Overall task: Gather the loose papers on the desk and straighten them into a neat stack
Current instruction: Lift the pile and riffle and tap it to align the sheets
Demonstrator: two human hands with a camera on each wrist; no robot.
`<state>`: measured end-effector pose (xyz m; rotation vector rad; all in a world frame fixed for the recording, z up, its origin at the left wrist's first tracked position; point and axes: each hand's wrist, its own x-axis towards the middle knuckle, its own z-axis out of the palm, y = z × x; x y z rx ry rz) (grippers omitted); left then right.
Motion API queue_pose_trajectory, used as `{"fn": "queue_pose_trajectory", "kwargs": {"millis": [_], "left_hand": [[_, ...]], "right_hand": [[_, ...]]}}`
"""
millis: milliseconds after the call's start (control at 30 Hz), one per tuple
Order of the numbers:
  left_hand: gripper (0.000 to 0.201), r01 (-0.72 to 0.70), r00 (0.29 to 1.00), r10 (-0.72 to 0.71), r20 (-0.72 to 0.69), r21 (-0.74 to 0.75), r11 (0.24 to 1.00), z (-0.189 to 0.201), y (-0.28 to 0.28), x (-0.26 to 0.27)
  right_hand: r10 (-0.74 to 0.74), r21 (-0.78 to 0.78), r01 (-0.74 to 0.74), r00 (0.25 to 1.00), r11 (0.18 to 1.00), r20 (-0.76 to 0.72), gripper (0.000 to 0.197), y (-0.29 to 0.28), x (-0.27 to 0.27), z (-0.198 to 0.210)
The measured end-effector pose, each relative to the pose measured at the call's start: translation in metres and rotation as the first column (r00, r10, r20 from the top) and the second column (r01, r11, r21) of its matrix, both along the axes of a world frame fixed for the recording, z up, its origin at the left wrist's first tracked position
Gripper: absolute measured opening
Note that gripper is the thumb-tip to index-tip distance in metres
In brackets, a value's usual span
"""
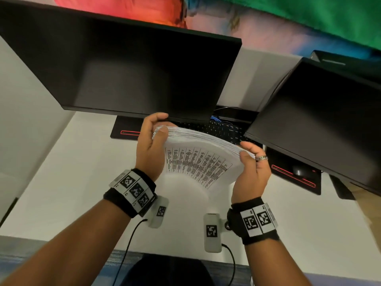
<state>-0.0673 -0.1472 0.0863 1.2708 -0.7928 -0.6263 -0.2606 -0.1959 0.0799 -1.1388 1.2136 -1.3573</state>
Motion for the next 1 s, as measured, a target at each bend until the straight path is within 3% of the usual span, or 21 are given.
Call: {"fn": "queue_pose_trajectory", "kwargs": {"millis": [67, 133, 200, 300, 367, 400, 467, 500, 667, 700, 833, 900, 1000], "left_hand": [[0.044, 0.107, 0.994, -0.106, -0.031, 0.020, 0.994, -0.001, 0.001, 0.007], [0.073, 0.227, 0.974, -0.228, 0.001, 0.087, 0.970, -0.007, 0.004, 0.017], [0.089, 0.266, 0.958, -0.281, 0.057, 0.187, 0.946, -0.017, 0.006, 0.024], [0.070, 0.229, 0.961, -0.259, 0.098, 0.246, 0.942, -0.025, 0.002, 0.025], [0.061, 0.246, 0.954, -0.282, 0.103, 0.271, 0.930, -0.030, -0.001, 0.024], [0.059, 0.256, 0.950, -0.295, 0.105, 0.282, 0.925, -0.030, -0.003, 0.024], [0.056, 0.268, 0.941, -0.315, 0.122, 0.297, 0.917, -0.030, -0.007, 0.025], [0.054, 0.269, 0.938, -0.321, 0.132, 0.305, 0.913, -0.030, -0.008, 0.025], [0.038, 0.240, 0.941, -0.307, 0.142, 0.358, 0.902, -0.029, -0.011, 0.023], [0.036, 0.238, 0.947, -0.298, 0.118, 0.360, 0.902, -0.029, -0.011, 0.022], [0.031, 0.138, 0.984, -0.165, 0.063, 0.310, 0.941, -0.016, -0.016, 0.013], [0.028, -0.019, 0.995, -0.005, 0.099, 0.243, 0.970, -0.007, -0.014, 0.003], [0.032, -0.207, 0.958, 0.173, 0.230, 0.133, 0.969, -0.007, -0.003, -0.013]], "right_hand": [[-0.002, 0.018, 0.002, 1.000, 1.000, 0.024, 0.020, 0.000, -0.001, 0.000], [0.015, 0.016, -0.016, 0.999, 1.000, 0.050, 0.017, 0.000, -0.001, 0.003], [0.009, 0.013, -0.011, 0.993, 1.000, 0.119, 0.025, -0.001, -0.002, 0.006], [-0.032, 0.091, 0.012, 0.974, 0.996, 0.223, 0.058, -0.002, -0.004, 0.000], [0.073, 0.090, -0.093, 0.976, 0.992, 0.204, 0.089, 0.005, -0.005, -0.007], [0.105, 0.095, -0.121, 0.982, 0.988, 0.160, 0.096, 0.007, -0.008, -0.012], [0.113, 0.123, -0.118, 0.993, 0.985, 0.046, 0.080, 0.006, -0.014, -0.019], [0.151, 0.139, -0.149, 0.988, 0.979, -0.004, 0.082, 0.004, -0.017, -0.024], [0.204, 0.275, -0.179, 0.977, 0.945, -0.066, 0.111, -0.011, -0.020, -0.044], [0.213, 0.300, -0.176, 0.972, 0.938, -0.096, 0.105, -0.015, -0.018, -0.046], [0.215, 0.285, -0.158, 0.960, 0.945, -0.180, 0.040, -0.031, -0.008, -0.030], [0.224, 0.220, -0.191, 0.966, 0.957, -0.133, 0.032, -0.029, -0.004, -0.018], [0.169, 0.122, -0.157, 0.980, 0.980, -0.101, 0.036, -0.009, -0.004, -0.011]]}}
